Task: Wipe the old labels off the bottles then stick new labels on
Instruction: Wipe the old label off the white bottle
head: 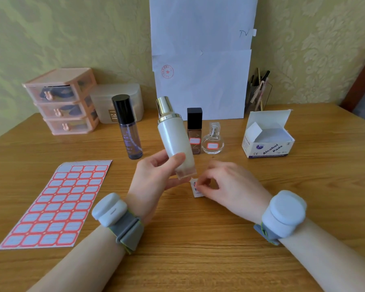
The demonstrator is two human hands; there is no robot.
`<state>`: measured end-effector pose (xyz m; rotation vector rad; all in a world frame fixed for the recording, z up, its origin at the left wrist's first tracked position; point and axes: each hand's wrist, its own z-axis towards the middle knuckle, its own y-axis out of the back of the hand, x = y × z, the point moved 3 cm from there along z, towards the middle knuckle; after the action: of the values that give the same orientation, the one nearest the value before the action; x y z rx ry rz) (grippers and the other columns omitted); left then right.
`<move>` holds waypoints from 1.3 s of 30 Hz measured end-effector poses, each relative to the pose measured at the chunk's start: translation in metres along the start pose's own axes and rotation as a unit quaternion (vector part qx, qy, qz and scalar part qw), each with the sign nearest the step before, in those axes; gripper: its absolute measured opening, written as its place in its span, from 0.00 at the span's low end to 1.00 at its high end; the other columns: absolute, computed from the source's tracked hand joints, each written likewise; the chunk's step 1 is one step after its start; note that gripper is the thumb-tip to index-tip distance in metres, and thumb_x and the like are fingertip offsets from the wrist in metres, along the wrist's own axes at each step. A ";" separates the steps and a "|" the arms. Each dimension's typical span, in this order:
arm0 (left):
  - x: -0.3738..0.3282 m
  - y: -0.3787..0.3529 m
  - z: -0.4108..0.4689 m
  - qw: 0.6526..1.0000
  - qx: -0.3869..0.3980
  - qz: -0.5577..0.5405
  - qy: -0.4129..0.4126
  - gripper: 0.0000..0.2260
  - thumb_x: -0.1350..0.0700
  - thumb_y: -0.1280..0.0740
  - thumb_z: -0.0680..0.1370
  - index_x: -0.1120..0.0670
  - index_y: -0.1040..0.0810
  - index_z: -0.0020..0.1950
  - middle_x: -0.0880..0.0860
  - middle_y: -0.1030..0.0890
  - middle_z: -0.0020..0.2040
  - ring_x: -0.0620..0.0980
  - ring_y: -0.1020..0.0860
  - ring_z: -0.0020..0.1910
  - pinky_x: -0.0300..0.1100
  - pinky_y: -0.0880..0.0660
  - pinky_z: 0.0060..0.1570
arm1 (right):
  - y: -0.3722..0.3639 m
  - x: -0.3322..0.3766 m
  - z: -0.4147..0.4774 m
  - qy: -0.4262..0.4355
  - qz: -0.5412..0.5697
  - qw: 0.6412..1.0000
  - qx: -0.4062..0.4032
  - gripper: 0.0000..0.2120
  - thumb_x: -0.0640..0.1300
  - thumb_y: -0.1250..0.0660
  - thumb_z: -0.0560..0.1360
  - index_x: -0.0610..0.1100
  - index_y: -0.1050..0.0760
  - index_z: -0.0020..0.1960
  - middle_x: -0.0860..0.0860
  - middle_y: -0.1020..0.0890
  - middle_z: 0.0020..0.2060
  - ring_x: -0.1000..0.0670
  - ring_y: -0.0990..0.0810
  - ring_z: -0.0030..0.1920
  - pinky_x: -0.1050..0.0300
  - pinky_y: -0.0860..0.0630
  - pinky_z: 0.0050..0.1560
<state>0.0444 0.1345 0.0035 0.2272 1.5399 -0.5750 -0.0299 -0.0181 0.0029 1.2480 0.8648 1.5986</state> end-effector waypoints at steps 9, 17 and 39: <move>0.001 -0.001 0.000 1.000 0.005 0.004 0.008 0.05 0.58 0.31 0.79 0.53 0.16 0.53 0.55 0.13 0.50 0.53 0.13 0.48 0.41 0.18 0.42 | -0.002 -0.002 0.001 -0.019 0.016 0.999 0.046 0.07 0.55 0.33 0.76 0.54 0.17 0.46 0.59 0.23 0.44 0.55 0.23 0.45 0.53 0.24 0.45; 0.002 0.000 0.000 1.000 0.010 0.015 0.005 0.09 0.56 0.31 0.79 0.55 0.18 0.58 0.55 0.13 0.51 0.54 0.14 0.50 0.42 0.17 0.43 | -0.002 -0.005 -0.001 -0.030 0.032 0.998 0.047 0.14 0.57 0.38 0.79 0.52 0.17 0.45 0.58 0.23 0.43 0.55 0.23 0.43 0.52 0.25 0.44; 0.003 -0.012 -0.007 0.996 0.070 0.031 0.039 0.06 0.54 0.27 0.73 0.46 0.12 0.47 0.54 0.12 0.50 0.53 0.13 0.48 0.41 0.18 0.40 | 0.040 -0.064 0.000 -0.191 0.085 0.978 -0.024 0.04 0.50 0.27 0.74 0.54 0.18 0.48 0.56 0.19 0.38 0.58 0.22 0.39 0.67 0.32 0.35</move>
<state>0.0323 0.1273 0.0025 0.4071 1.5629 -0.6317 -0.0341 -0.0925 0.0176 1.5621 0.4836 1.4304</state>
